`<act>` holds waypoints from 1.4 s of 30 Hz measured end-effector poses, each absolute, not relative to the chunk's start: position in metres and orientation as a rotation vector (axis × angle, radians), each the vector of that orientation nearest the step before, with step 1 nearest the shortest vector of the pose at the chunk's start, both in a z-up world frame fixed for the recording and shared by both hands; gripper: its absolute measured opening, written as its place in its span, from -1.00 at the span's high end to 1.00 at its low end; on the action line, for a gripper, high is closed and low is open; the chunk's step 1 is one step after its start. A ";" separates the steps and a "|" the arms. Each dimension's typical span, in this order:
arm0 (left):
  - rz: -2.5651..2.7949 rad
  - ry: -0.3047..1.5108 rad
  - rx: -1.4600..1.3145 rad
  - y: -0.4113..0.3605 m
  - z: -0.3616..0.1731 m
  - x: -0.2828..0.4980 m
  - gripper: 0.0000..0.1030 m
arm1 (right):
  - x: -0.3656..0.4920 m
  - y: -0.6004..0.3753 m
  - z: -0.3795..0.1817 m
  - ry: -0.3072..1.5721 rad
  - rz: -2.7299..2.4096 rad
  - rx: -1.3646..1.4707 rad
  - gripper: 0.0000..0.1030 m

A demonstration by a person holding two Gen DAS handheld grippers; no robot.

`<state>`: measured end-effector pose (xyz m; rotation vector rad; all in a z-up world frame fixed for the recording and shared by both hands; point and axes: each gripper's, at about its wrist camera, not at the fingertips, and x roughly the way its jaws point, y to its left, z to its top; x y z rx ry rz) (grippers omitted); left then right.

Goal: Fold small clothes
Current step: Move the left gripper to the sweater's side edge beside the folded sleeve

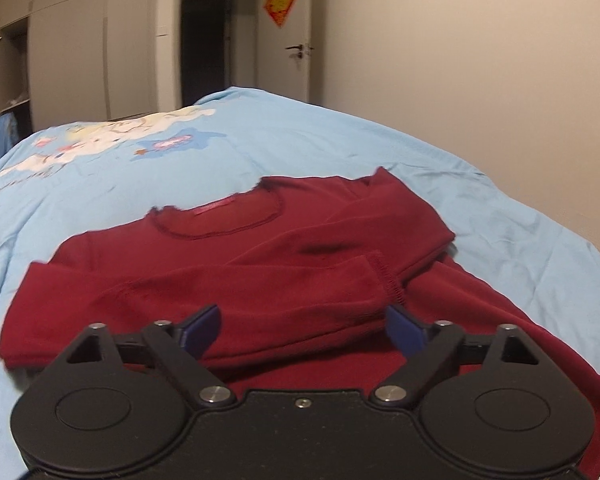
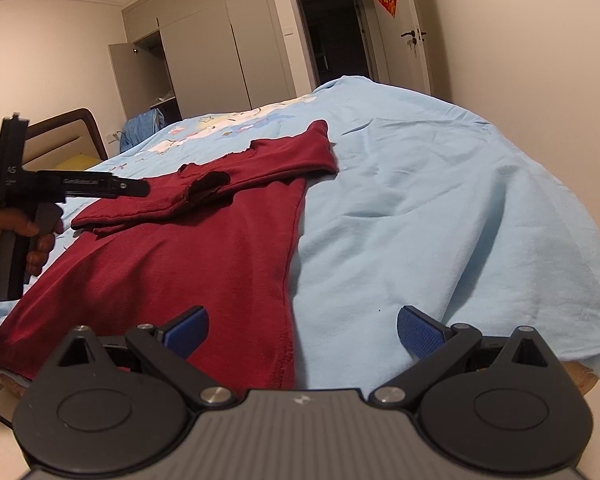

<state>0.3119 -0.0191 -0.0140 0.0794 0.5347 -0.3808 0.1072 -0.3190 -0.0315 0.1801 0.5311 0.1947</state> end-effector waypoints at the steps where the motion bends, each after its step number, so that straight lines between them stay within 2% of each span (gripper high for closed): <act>1: -0.364 0.538 0.064 -0.011 -0.013 0.307 -0.84 | 0.108 -0.319 -0.032 0.532 0.195 0.179 -0.99; 7: -0.224 0.542 -0.015 0.037 -0.011 0.286 -0.98 | 0.119 -0.310 -0.029 0.514 0.197 0.163 -1.00; 22: 0.078 0.643 -0.209 0.130 -0.047 0.249 -0.98 | 0.181 -0.270 -0.019 0.515 0.232 0.101 -1.00; 28: 0.161 0.588 -0.263 0.156 -0.038 0.272 -0.98 | 0.212 -0.246 -0.007 0.468 0.241 0.010 -1.00; 34: 0.232 0.601 -0.072 0.149 -0.046 0.312 -0.96 | 0.267 -0.217 0.007 0.423 0.262 0.018 -1.00; 42: 0.260 0.499 -0.075 0.154 -0.048 0.341 -0.96 | 0.321 -0.178 -0.012 0.441 0.244 -0.047 -1.00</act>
